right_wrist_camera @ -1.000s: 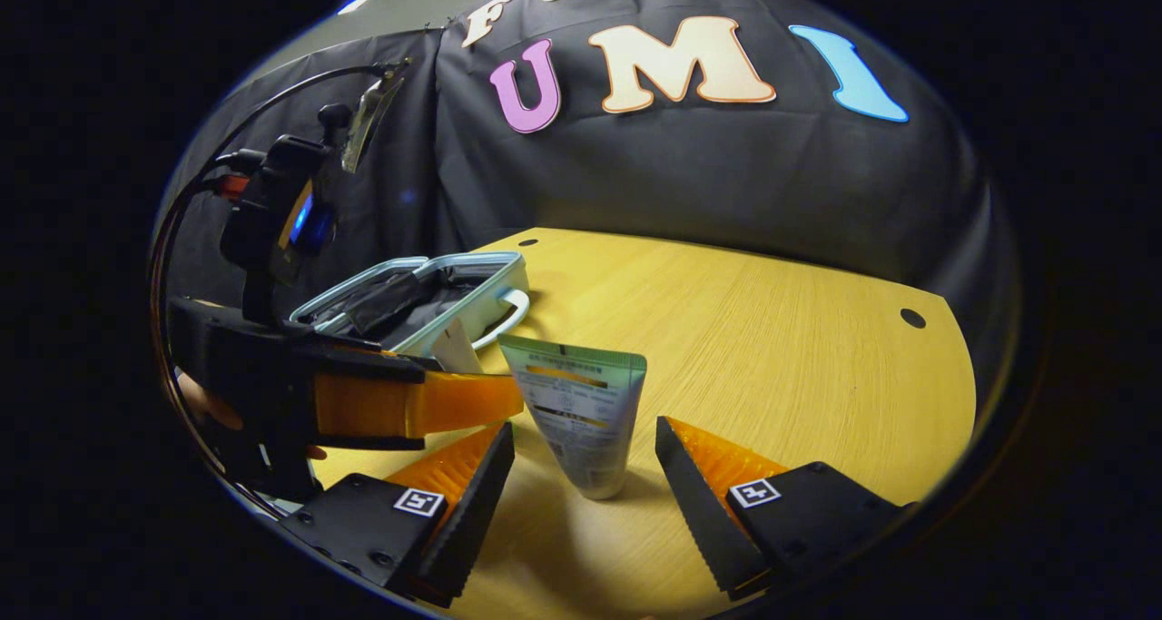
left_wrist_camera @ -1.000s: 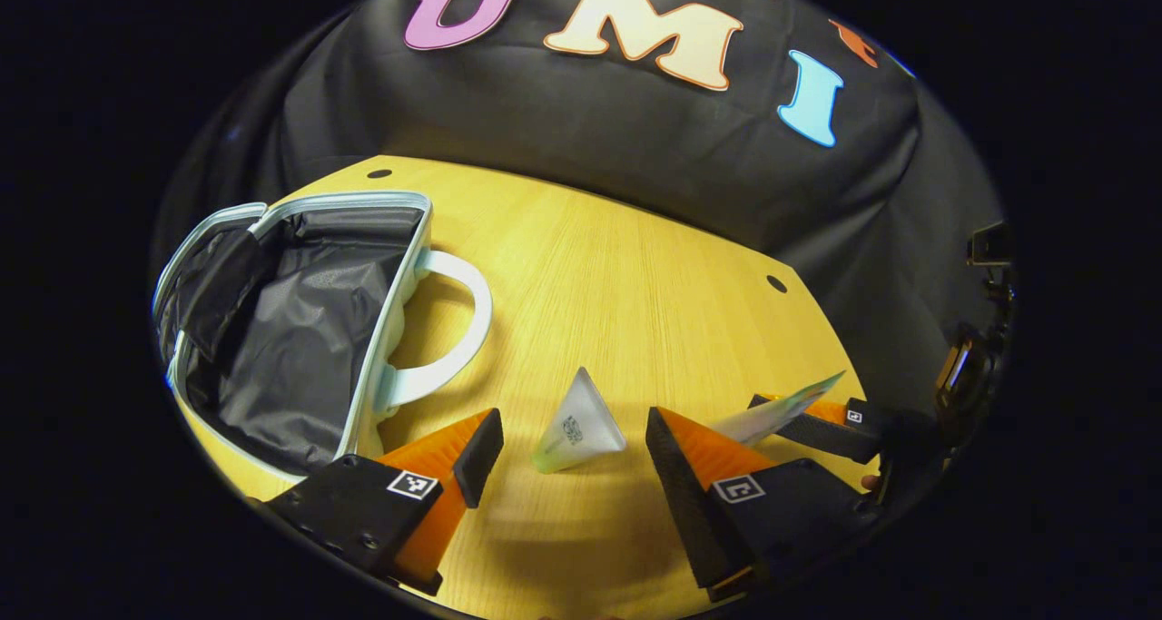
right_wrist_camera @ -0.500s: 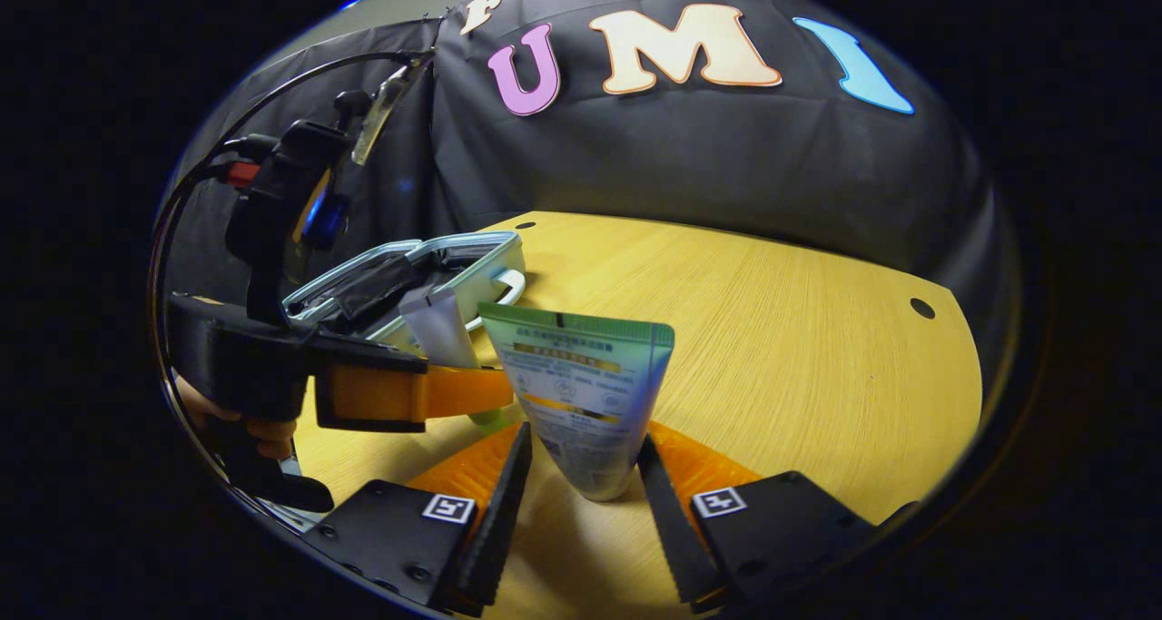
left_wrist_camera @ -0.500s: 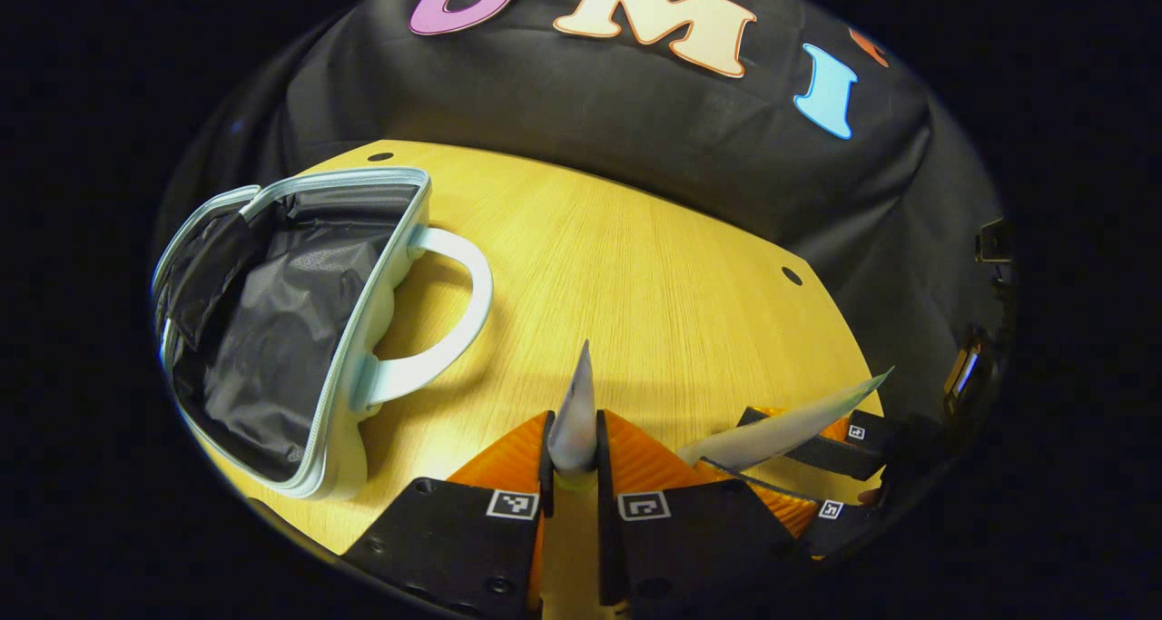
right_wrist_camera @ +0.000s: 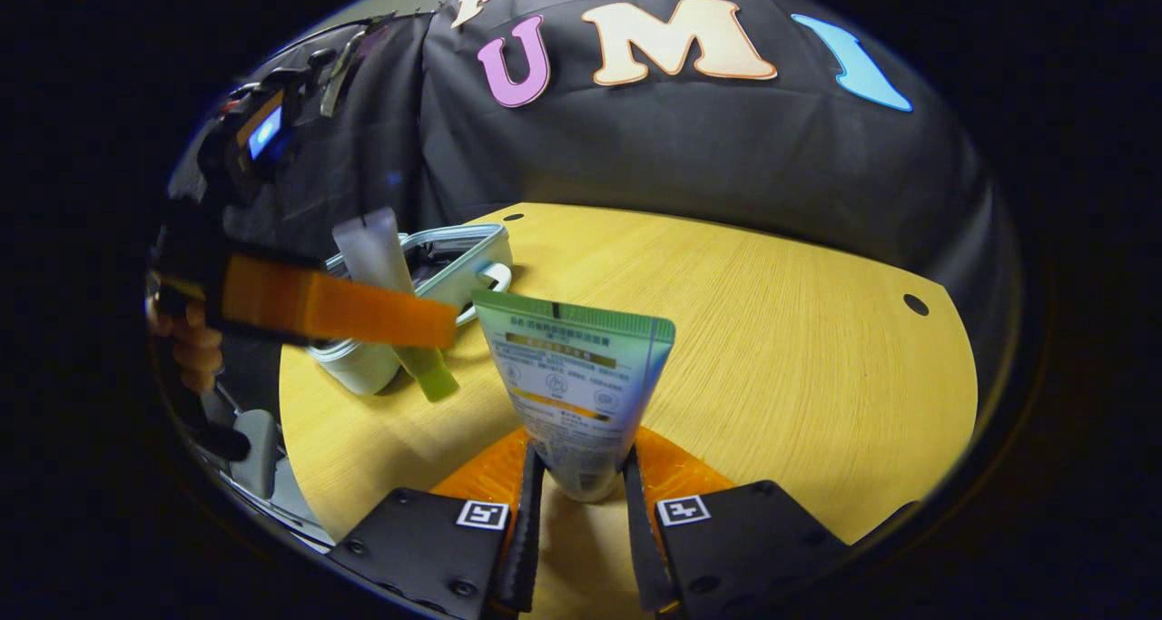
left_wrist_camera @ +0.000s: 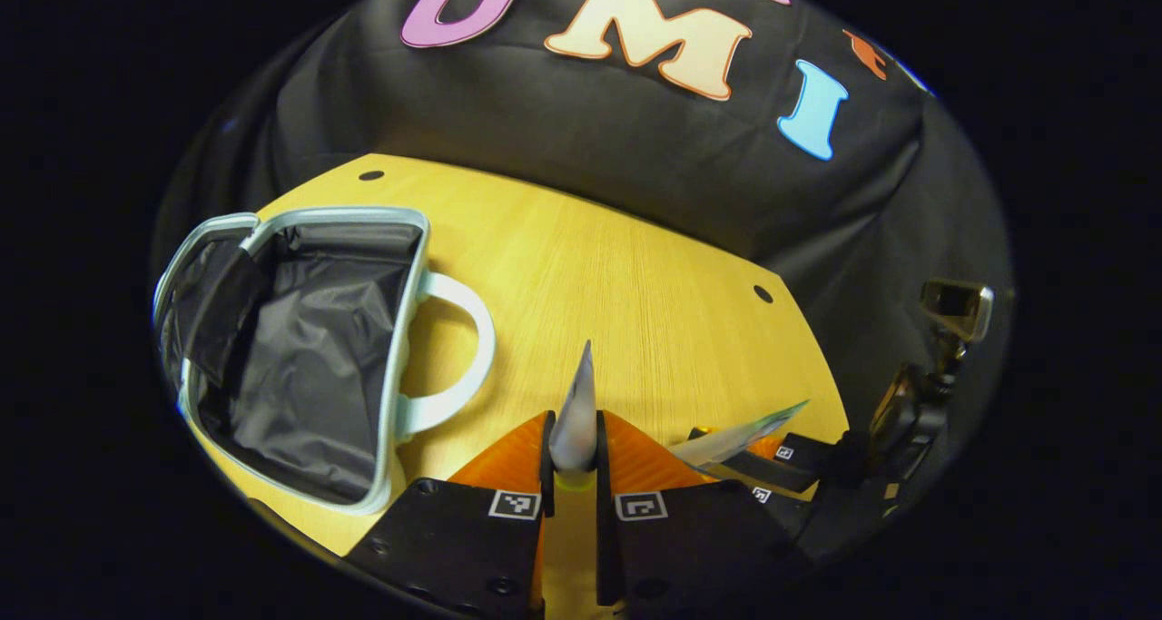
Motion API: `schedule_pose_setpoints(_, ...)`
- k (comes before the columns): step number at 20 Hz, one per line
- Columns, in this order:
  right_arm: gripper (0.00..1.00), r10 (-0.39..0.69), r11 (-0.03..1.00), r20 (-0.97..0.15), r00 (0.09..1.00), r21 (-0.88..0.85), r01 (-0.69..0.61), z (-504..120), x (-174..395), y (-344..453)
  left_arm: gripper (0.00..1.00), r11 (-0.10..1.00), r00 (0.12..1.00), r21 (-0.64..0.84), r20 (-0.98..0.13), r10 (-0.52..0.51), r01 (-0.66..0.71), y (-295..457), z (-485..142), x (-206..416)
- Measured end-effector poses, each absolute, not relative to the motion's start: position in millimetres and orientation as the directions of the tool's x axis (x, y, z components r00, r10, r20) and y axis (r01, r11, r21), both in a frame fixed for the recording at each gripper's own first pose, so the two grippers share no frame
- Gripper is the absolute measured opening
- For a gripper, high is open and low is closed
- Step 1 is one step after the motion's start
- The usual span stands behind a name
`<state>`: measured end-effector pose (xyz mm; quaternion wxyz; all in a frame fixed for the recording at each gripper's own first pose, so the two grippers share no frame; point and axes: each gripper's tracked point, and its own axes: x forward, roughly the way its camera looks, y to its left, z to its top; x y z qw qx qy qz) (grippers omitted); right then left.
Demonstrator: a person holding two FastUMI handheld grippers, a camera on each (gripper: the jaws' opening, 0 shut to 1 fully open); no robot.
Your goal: First open the suitcase, pack the skin care products into it, and then close the suitcase.
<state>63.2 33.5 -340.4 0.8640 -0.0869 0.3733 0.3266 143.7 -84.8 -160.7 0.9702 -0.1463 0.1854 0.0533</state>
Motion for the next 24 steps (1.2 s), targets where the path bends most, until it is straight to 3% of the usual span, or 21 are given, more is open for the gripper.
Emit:
schedule_pose_setpoints(5, 0.45, 0.452, 0.785, -0.736, 0.503, 0.061, -0.617, -339, 54, 29, 0.15, 0.944, 0.927, -0.272, -0.368, 0.077, -0.186, -33, -119, 116)
schedule_pose_setpoints(9, 0.45, 0.386, 0.814, -0.758, 0.526, 0.011, -0.581, -335, 46, 27, 0.15, 0.945, 0.901, -0.256, -0.426, 0.078, -0.203, 22, -119, 100)
schedule_pose_setpoints(17, 0.45, 0.241, 0.934, -0.757, 0.608, 0.010, -0.357, -305, 30, 76, 0.16, 0.965, 0.751, -0.209, -0.661, -0.018, -0.161, 107, -183, 75)
schedule_pose_setpoints(24, 0.43, 0.297, 0.929, -0.741, 0.602, 0.077, -0.363, -272, 20, 170, 0.16, 0.970, 0.619, -0.214, -0.779, -0.100, -0.112, 112, -233, 58)
